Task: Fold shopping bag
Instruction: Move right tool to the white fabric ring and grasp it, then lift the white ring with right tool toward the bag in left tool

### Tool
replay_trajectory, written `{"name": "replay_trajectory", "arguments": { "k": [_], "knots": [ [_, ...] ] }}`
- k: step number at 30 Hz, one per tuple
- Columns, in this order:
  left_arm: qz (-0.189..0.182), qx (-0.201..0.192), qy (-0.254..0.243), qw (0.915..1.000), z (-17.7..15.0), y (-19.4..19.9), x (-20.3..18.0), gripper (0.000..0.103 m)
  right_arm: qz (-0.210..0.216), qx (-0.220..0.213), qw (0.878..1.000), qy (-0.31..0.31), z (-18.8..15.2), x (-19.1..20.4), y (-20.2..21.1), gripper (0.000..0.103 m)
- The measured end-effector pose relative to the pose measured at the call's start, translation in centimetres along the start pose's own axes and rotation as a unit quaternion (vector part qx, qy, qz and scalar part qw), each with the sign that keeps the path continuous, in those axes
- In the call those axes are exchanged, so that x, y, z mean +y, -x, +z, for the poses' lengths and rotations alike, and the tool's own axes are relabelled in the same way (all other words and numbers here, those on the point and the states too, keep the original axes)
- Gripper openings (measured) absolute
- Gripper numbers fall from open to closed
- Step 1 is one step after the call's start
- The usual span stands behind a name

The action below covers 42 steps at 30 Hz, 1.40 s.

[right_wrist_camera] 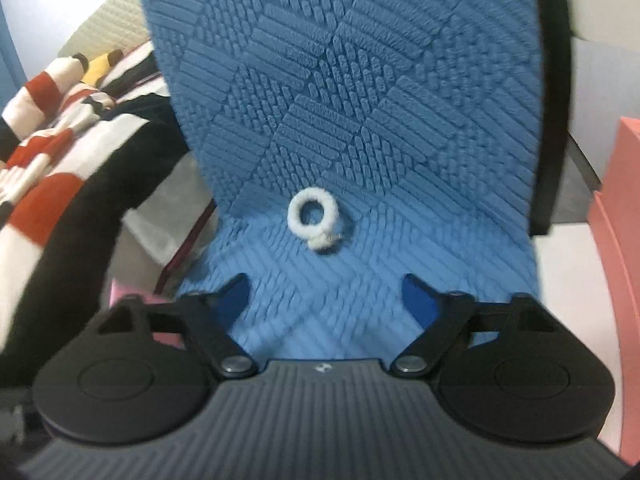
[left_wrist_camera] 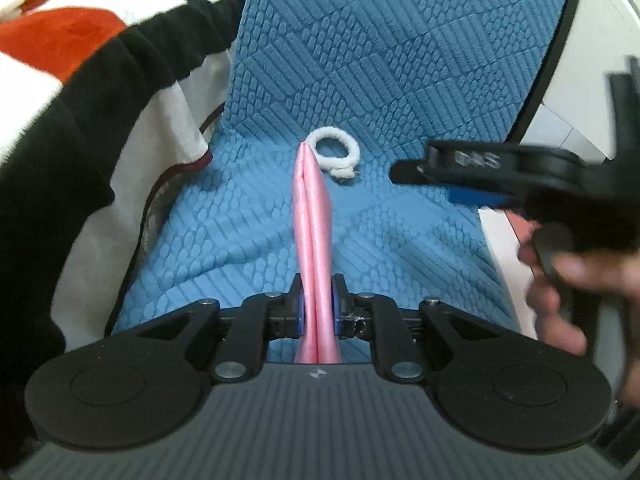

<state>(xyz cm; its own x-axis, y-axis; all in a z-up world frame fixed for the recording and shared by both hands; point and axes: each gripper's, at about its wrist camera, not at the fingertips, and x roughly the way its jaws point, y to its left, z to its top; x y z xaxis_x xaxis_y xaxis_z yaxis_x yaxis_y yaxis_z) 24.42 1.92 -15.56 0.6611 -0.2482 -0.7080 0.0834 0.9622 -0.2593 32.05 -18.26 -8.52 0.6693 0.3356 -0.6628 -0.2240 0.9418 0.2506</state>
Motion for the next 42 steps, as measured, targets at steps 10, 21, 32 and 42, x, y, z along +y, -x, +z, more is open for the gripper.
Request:
{"name": "replay_trajectory", "arguments": {
  "k": [10,21,32,42],
  "knots": [
    [0.001,0.005,0.013,0.9999,0.2,-0.8,1.1,0.015,-0.007,0.016,1.0,-0.005,2.8,-0.4,-7.8,0.044],
    [0.0,0.004,0.006,1.0,0.4,-0.6,1.3,0.015,-0.026,0.023,0.999,0.012,3.2,-0.5,-11.1,0.013],
    [-0.002,-0.002,-0.003,1.0,0.3,0.1,1.3,0.015,-0.024,0.011,0.999,-0.018,3.0,-1.2,-6.0,0.011],
    [-0.004,-0.017,-0.022,0.9996,-0.9,1.3,0.0,0.015,-0.006,0.006,1.0,-0.013,1.7,-0.1,0.1,0.011]
  ]
}}
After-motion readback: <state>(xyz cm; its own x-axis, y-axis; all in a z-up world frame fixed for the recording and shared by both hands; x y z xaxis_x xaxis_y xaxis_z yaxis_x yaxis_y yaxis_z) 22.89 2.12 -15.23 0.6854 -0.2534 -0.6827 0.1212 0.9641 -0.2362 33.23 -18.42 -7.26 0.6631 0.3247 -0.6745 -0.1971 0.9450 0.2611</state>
